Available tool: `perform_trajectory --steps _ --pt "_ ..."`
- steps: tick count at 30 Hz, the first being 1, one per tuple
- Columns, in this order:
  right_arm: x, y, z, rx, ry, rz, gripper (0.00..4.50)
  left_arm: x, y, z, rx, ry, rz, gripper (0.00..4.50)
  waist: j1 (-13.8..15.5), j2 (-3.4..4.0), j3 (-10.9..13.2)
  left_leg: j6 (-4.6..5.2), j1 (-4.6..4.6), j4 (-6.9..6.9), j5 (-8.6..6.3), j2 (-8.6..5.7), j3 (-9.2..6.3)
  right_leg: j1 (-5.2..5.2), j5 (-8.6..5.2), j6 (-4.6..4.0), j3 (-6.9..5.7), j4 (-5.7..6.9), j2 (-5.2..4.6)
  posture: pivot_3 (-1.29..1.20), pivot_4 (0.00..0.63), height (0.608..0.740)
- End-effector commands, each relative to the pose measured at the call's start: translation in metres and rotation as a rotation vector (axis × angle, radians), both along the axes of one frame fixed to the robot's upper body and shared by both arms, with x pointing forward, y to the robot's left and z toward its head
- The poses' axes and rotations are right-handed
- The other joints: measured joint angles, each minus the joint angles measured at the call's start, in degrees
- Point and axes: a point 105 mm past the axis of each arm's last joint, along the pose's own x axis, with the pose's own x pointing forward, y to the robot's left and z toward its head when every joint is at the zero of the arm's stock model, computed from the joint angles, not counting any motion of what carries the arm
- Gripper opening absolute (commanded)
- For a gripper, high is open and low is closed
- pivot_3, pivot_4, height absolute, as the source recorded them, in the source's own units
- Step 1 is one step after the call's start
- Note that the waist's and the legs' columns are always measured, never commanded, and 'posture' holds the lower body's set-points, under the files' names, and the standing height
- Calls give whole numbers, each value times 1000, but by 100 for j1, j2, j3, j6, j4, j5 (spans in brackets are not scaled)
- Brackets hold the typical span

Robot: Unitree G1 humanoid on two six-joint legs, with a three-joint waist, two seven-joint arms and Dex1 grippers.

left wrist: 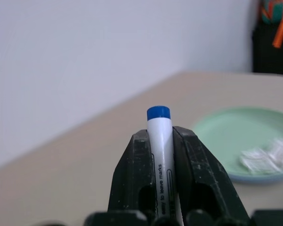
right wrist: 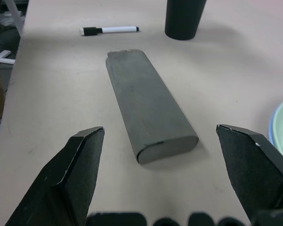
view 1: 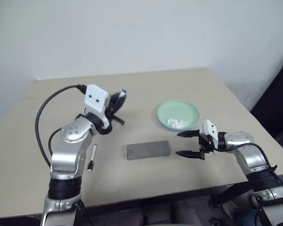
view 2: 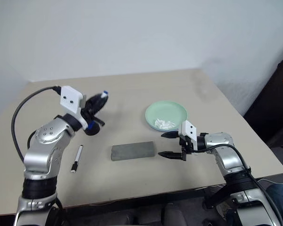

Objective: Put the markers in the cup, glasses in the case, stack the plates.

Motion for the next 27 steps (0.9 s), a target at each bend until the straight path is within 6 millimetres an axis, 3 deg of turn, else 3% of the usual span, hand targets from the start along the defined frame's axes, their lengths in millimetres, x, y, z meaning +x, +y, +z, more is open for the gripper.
perform_trajectory --steps 1,6,17,18,20,25,26,27 --pt "6 2 16 18 -69 4 4129 14 28 36 8 -229 162 180 3 0 0 0 1 0 0 0 0 0 0 0 0 1 0 0 0 740" --pt "7 4 18 20 -81 -3 4129 31 42 36 19 -337 269 180 19 1 -2 0 -2 0 -1 -5 -5 -1 2 0 -1 -4 -4 0 0 740" --pt "8 2 19 19 -91 -19 4129 50 44 10 -40 -380 303 180 146 -2 -3 4 -8 0 -5 -11 -4 -4 4 1 -5 -12 -9 0 0 740" --pt "8 2 19 19 -92 -20 4129 52 43 9 -42 -383 300 740 150 -2 -3 4 -8 0 -5 -12 -3 -4 4 1 -5 -12 -9 0 0 740" --pt "8 2 20 18 -93 -23 4129 54 40 7 -51 -380 289 1204 159 -3 -4 5 -9 0 -6 -14 -4 -3 4 1 -6 -12 -10 0 0 740" --pt "8 0 19 16 -93 -27 4129 56 34 6 -42 -386 263 2939 161 -4 -4 8 -9 0 -7 -17 -3 -3 4 1 -6 -12 -10 0 0 740" --pt "8 0 19 16 -92 -27 4129 55 34 6 -44 -386 257 3225 161 -4 -4 9 -9 0 -7 -17 -4 -3 4 1 -6 -12 -10 0 0 740" --pt "8 0 18 15 -91 -28 4129 55 33 6 -45 -386 254 3225 161 -4 -4 9 -9 0 -7 -17 -4 -3 4 1 -6 -12 -10 0 0 740"
